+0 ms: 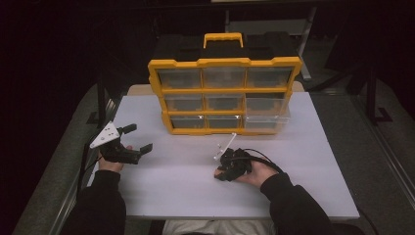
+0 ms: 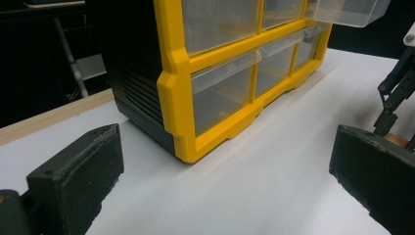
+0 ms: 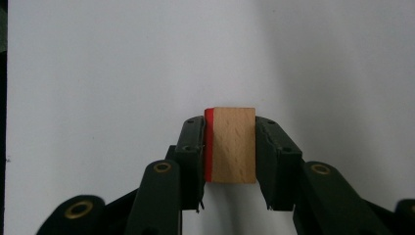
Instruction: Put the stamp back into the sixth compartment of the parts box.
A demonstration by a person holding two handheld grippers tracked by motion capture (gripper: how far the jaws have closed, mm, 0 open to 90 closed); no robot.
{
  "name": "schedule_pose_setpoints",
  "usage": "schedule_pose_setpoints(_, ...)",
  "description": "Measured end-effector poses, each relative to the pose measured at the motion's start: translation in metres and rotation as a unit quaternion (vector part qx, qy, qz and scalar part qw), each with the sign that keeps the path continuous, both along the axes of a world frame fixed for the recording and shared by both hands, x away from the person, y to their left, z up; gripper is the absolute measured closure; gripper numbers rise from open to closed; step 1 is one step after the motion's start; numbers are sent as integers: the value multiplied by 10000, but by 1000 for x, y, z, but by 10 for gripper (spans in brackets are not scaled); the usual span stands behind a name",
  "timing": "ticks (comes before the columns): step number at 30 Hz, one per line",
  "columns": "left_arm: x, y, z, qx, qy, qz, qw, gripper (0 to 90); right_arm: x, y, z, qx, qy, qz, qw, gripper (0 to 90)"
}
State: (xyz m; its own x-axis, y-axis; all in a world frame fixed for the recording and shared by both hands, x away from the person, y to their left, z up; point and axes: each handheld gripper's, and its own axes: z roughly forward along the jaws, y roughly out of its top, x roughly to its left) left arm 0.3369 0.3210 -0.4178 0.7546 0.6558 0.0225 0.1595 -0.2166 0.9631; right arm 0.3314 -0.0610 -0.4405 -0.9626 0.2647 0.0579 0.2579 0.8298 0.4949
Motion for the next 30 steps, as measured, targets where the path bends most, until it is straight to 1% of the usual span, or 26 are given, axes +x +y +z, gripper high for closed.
schedule_pose_setpoints(3, 0, 0, 0, -3, -2, 3, 10000, 0, 0, 0, 3, 65, 46, 6, 10000, 646)
schedule_pose_setpoints(6, 0, 0, 0, 3, -5, 0, 10000, 0, 1, -1, 9, 157, 11, 33, 9999, 648)
schedule_pose_setpoints(9, 0, 0, 0, -4, 4, 11, 10000, 0, 1, -1, 12, 202, 0, 51, 9998, 649)
schedule_pose_setpoints(10, 0, 0, 0, -5, 1, 11, 10000, 0, 1, -1, 14, 192, 20, 34, 9998, 649)
schedule_pose_setpoints(17, 0, 1, 0, -8, 3, 10, 10000, 0, 2, -3, 26, 290, -51, 42, 9996, 649)
schedule_pose_setpoints(23, 0, 1, 1, -10, 2, 14, 10000, 0, 3, -6, 40, 343, -162, 65, 9993, 650)
schedule_pose_setpoints(30, 0, 1, 1, -13, 5, 14, 10000, 0, 4, -5, 48, 368, -196, 79, 9991, 650)
